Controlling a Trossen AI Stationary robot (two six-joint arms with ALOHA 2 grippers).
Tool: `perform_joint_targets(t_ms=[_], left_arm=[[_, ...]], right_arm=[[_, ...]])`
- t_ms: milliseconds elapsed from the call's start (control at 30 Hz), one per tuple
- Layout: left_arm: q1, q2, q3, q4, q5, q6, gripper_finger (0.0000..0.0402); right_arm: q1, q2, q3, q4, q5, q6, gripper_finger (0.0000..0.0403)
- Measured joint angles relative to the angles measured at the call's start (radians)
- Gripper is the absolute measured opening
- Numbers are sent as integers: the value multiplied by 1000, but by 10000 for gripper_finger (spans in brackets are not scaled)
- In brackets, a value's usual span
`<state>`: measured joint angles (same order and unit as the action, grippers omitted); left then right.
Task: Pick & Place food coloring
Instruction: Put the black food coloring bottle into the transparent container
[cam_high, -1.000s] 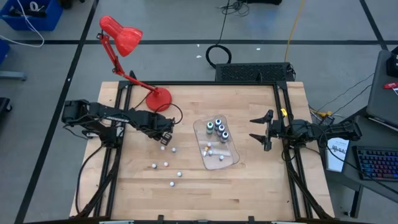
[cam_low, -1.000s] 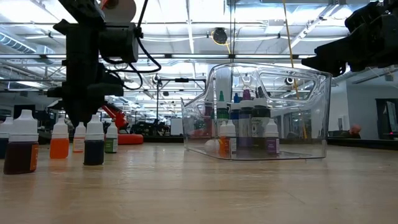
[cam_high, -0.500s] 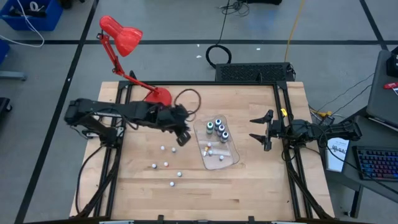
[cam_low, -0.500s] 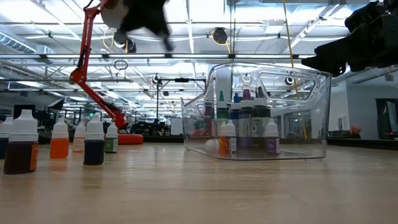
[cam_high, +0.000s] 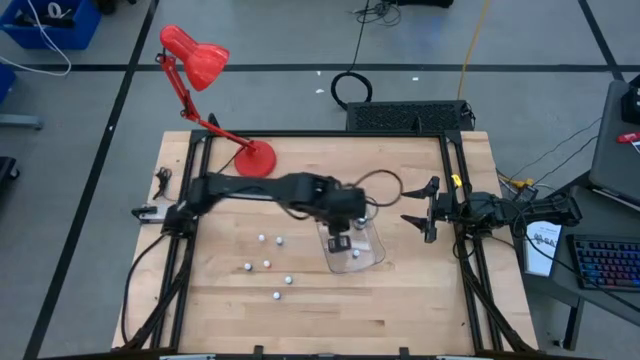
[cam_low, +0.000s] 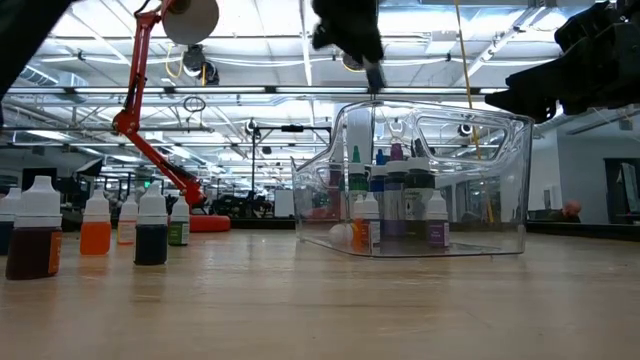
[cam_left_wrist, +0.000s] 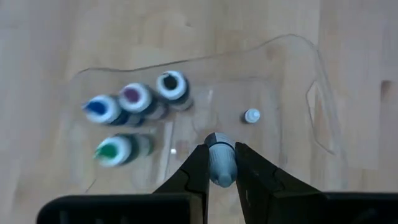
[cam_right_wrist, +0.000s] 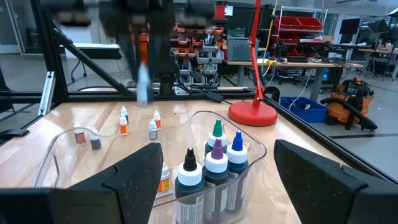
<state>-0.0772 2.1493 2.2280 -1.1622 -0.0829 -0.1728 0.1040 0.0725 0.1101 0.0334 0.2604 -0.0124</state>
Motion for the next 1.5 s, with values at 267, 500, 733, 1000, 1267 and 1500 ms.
perform_joint_targets(t_ms=[267,500,733,1000,1267,1500], left_arm=[[33,166,47,2,30,42,53],[29,221,48,16,30,38,53],[29,258,37,48,32,28,53],[29,287,37,61,50,14,53],[21,288,5,74,61,1,53],[21,281,-76,129,111,-20,53]], right_arm=[[0,0,0,0,0,0,295],[0,0,0,0,0,0,295],[0,0,0,0,0,0,295],[0,2,1,-6,0,0,295],[0,6,1,-6,0,0,295],[0,6,1,-6,0,0,295]])
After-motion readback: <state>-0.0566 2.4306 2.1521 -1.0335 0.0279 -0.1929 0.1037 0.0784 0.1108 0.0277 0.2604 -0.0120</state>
